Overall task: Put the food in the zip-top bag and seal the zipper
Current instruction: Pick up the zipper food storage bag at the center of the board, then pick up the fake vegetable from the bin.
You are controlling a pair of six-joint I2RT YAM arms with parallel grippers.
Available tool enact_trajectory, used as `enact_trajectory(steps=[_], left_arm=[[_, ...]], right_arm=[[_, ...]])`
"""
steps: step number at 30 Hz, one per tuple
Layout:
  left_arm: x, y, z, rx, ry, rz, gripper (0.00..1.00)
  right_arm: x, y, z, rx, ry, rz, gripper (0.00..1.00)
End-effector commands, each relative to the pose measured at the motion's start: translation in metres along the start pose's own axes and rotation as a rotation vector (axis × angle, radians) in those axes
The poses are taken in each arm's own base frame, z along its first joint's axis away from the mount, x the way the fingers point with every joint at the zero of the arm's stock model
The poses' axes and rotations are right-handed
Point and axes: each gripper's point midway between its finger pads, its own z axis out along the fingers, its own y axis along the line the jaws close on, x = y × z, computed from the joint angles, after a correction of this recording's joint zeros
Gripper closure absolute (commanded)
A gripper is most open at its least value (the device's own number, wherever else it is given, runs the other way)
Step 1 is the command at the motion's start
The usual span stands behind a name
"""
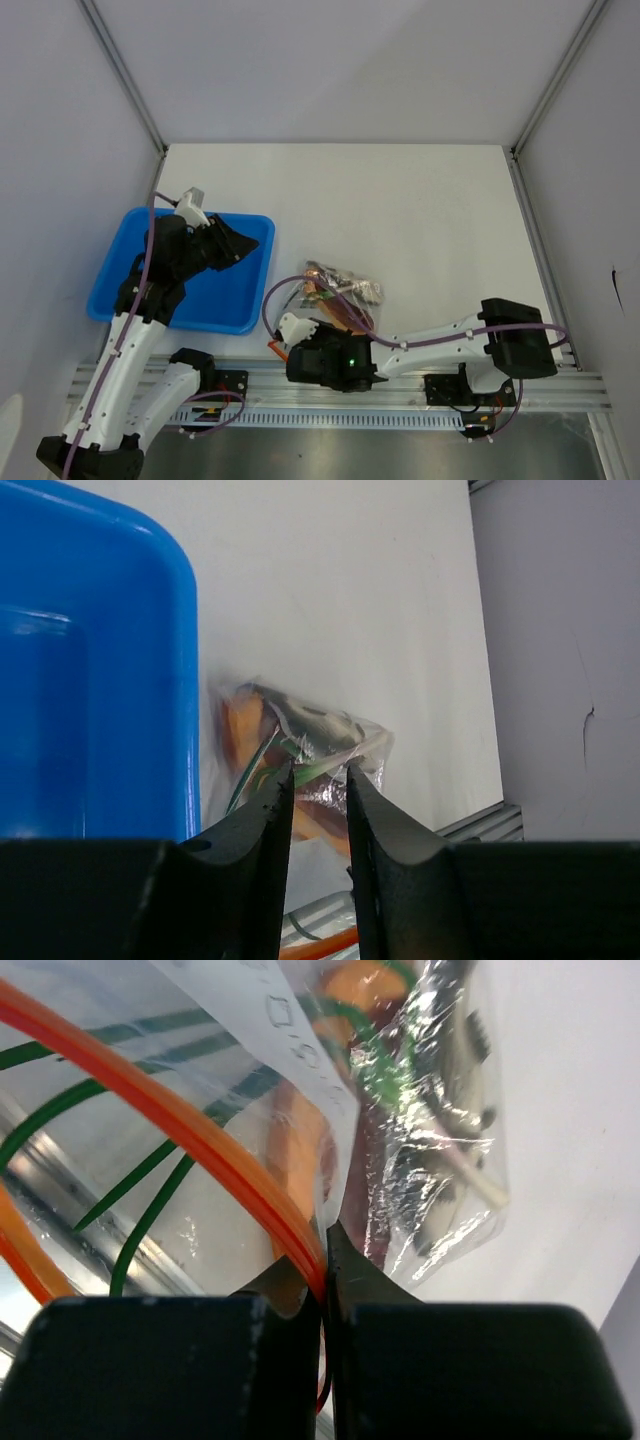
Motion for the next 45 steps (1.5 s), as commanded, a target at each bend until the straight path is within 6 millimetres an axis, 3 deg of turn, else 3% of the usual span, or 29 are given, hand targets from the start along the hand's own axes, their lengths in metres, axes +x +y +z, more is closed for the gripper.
enact_trajectory(steps=[1, 4, 6, 7, 9, 13, 16, 21, 22, 28, 34, 37, 43, 45], left_arm=[[-0.014, 0.002, -0.003, -0.041, -0.028, -0.04, 0.69], [-0.015, 0.011, -0.002, -0.074, -0.023, -0.051, 0.68], [-0.02, 0.02, -0.003, -0.113, -0.05, -0.056, 0.51], [-0.024, 0.023, -0.004, -0.126, -0.068, -0.057, 0.35], [-0.029, 0.026, -0.004, -0.127, -0.08, -0.034, 0.28], [-0.039, 0.045, -0.001, -0.183, -0.071, -0.063, 0.01], [-0.049, 0.072, 0.001, -0.263, -0.063, -0.133, 0.0], [-0.057, 0.14, -0.004, -0.511, -0.082, -0.265, 0.0], [-0.06, 0.159, -0.011, -0.602, -0.114, -0.282, 0.01], [-0.071, 0.22, -0.034, -0.865, -0.179, -0.359, 0.0], [-0.079, 0.253, -0.04, -0.969, -0.213, -0.401, 0.01], [-0.08, 0.274, -0.043, -1.06, -0.204, -0.412, 0.01], [-0.085, 0.292, -0.052, -1.193, -0.204, -0.452, 0.01], [-0.083, 0.298, -0.052, -1.225, -0.208, -0.467, 0.0]], right_arm=[[-0.07, -0.046, -0.027, 0.022, -0.155, 0.163, 1.0], [-0.091, -0.073, -0.027, -0.032, -0.165, 0.256, 1.0], [-0.098, -0.087, -0.023, -0.056, -0.163, 0.306, 1.0], [-0.103, -0.094, -0.024, -0.053, -0.171, 0.321, 1.0], [-0.102, -0.106, -0.017, -0.053, -0.16, 0.352, 1.0], [-0.099, -0.128, -0.007, -0.042, -0.145, 0.398, 1.0], [-0.098, -0.143, -0.004, -0.047, -0.147, 0.427, 1.0], [-0.091, -0.163, 0.004, -0.048, -0.137, 0.452, 1.0], [-0.09, -0.164, 0.006, -0.061, -0.136, 0.456, 1.0], [-0.065, -0.197, 0.027, -0.046, -0.07, 0.548, 1.0], [-0.035, -0.255, 0.041, 0.069, -0.066, 0.712, 1.0], [-0.032, -0.284, 0.033, 0.139, -0.141, 0.755, 1.0], [-0.001, -0.307, 0.041, 0.135, -0.095, 0.844, 1.0], [0.0, -0.31, 0.039, 0.139, -0.101, 0.852, 1.0]])
